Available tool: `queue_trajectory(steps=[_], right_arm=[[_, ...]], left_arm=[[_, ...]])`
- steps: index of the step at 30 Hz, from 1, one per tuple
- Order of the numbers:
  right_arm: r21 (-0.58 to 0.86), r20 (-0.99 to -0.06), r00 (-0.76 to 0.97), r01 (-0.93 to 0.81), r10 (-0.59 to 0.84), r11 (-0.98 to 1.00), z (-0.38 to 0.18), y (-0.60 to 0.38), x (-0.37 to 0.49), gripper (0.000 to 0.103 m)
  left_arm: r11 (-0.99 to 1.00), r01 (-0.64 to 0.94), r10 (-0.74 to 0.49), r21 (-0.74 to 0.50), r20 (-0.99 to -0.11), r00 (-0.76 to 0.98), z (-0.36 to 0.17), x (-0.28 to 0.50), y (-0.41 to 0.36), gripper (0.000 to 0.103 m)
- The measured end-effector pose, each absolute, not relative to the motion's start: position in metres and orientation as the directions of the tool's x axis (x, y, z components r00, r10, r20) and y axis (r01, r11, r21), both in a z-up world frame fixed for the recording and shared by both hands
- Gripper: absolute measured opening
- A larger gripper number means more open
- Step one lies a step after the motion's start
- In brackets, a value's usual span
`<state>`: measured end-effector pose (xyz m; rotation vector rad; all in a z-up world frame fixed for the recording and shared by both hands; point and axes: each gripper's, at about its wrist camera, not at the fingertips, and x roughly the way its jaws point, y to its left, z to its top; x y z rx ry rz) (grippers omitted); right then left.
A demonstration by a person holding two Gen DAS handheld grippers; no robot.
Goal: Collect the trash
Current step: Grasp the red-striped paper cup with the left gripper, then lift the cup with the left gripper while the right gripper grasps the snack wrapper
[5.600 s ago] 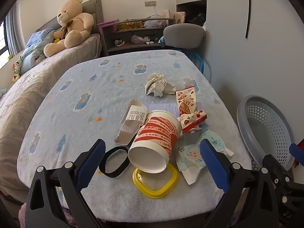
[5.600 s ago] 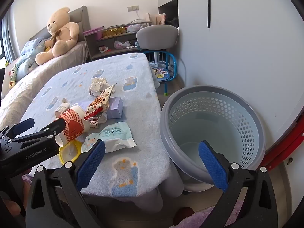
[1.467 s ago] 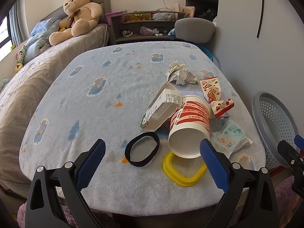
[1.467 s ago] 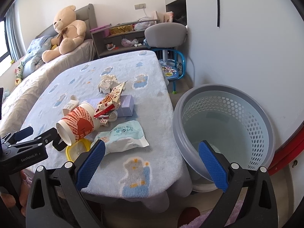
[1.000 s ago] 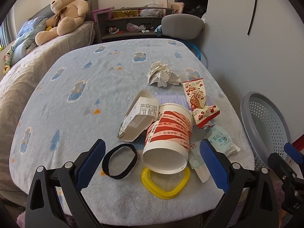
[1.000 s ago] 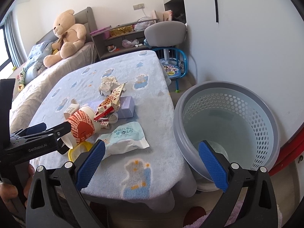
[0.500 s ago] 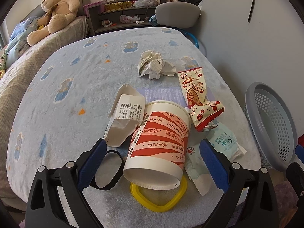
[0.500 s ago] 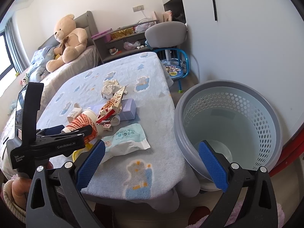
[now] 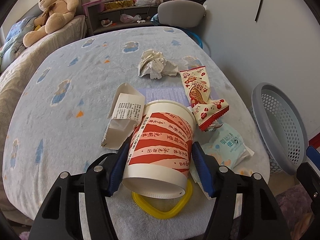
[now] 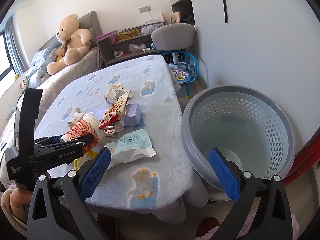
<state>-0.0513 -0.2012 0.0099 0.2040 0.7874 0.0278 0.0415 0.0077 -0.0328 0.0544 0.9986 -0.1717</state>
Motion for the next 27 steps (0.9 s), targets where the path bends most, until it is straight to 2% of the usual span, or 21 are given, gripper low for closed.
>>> queue_trajectory(steps=[13,27], right_arm=[[0.188,-0.714,0.693,0.051,0.101,0.981,0.008,-0.194,-0.041,0.097],[0.189,-0.742,0.652,-0.019,0.156,0.982,0.013,-0.155,0.043,0.097]], left_arm=[[0.986,0.165,-0.126,-0.024,-0.756,0.642,0.011,0.011,0.023,0.061],[0.997,0.067,-0.071,-0.033,-0.672,0.737,0.062,0.031,0.074,0.061]])
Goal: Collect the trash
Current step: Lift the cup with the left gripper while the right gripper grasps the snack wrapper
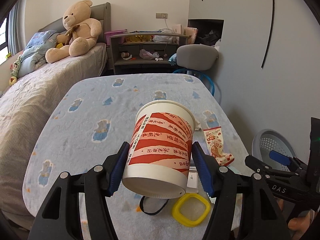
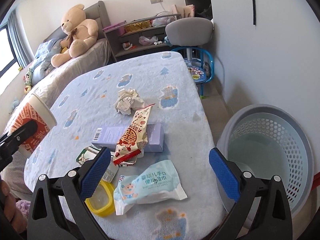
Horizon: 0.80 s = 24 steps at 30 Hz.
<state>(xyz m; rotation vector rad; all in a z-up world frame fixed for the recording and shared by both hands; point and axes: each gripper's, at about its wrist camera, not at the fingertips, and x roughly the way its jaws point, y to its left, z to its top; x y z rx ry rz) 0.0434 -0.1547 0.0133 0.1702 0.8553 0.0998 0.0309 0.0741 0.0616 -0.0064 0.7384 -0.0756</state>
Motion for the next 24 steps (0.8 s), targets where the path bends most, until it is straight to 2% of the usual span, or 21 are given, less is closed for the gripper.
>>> queue_trajectory(steps=[9,14,20,22,24], right_arm=[[0.108,-0.776,0.619,-0.055,0.119,0.993,-0.002,-0.119,0.081,0.095],[0.047,-0.803,0.591,-0.068,0.078,0.997,-0.017,-0.103,0.098,0.09],[0.018,-0.834,0.55,-0.061,0.048,0.998,-0.035,-0.099,0.108,0.069],[0.003,-0.837,0.546,-0.065,0.038,0.998,-0.037,-0.097,0.108,0.055],[-0.006,-0.832,0.554,-0.066,0.032,0.998,-0.037,-0.097,0.106,0.048]], left_arm=[[1.0,-0.006,-0.01,-0.021,-0.671,0.742,0.048,0.04,0.093,0.062],[1.0,-0.013,0.002,-0.011,-0.683,0.73,0.037,0.042,0.096,0.062],[1.0,-0.007,-0.006,-0.017,-0.698,0.717,0.03,0.043,0.099,0.062],[1.0,-0.009,-0.008,-0.02,-0.7,0.714,0.029,0.043,0.1,0.062],[1.0,-0.011,-0.012,-0.028,-0.702,0.712,0.028,0.043,0.102,0.062]])
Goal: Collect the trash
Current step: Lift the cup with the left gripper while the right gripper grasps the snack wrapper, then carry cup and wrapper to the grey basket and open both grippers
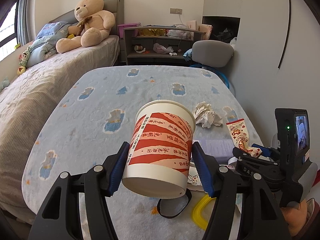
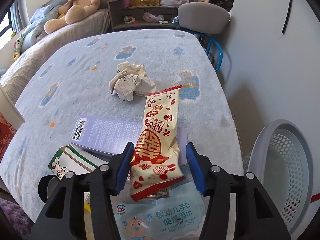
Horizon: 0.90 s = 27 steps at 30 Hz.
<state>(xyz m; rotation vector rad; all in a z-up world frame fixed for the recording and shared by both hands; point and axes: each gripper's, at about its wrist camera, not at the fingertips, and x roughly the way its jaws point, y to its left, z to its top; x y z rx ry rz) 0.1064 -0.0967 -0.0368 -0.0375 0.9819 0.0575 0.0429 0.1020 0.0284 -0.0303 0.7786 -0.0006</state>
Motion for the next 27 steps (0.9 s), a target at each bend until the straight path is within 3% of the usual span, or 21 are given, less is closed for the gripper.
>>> queue_trajectory(steps=[1,15,27], right_arm=[[-0.01,-0.83,0.557,-0.068,0.03,0.998,-0.036,-0.097,0.105,0.043],[0.062,-0.787,0.612,-0.056,0.084,0.996,-0.013,-0.121,0.075,0.041],[0.076,-0.758,0.652,0.096,-0.005,0.993,0.015,-0.228,0.017,0.041]], left_arm=[[1.0,-0.012,-0.012,-0.029,-0.704,0.71,0.028,0.043,0.103,0.062],[0.999,0.034,-0.037,-0.019,-0.705,0.708,0.022,0.036,0.087,0.061],[0.989,0.15,-0.117,-0.012,-0.69,0.714,0.031,0.023,0.03,0.062]])
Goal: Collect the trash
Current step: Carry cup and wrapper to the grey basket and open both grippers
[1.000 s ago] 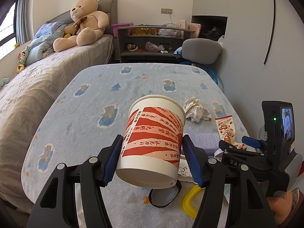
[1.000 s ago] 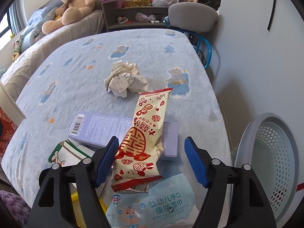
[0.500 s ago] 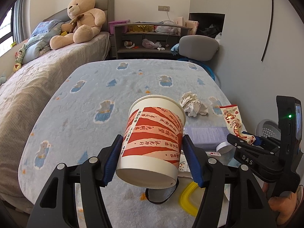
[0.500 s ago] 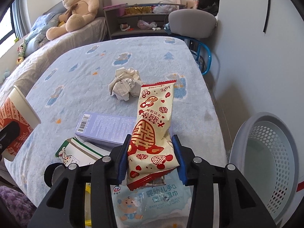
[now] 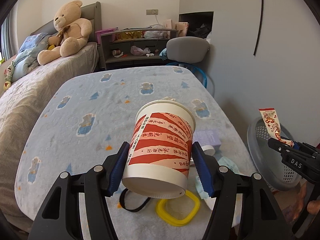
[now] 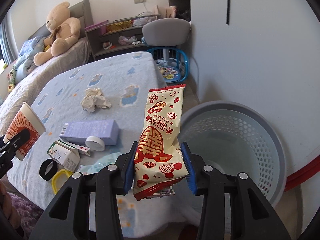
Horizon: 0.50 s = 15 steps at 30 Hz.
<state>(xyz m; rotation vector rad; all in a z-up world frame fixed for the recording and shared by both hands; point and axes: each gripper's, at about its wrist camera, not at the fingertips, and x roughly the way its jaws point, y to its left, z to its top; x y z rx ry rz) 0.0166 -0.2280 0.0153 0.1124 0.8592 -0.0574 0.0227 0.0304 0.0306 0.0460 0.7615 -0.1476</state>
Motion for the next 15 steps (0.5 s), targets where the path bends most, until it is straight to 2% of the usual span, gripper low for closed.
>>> queue_trajectory(steps=[7,15], right_arm=[[0.047,-0.774,0.63,0.162,-0.066,0.986,0.013,-0.289,-0.011,0.041],[0.087,-0.782,0.621,0.201,-0.058,0.976,0.008,-0.333,-0.021,0.042]], left_arm=[[0.954,0.295,-0.239,-0.043,-0.705,0.668,0.03,0.012,-0.042,0.062],[0.907,0.412,-0.348,-0.092,-0.716,0.605,0.029,0.019,-0.119,0.062]])
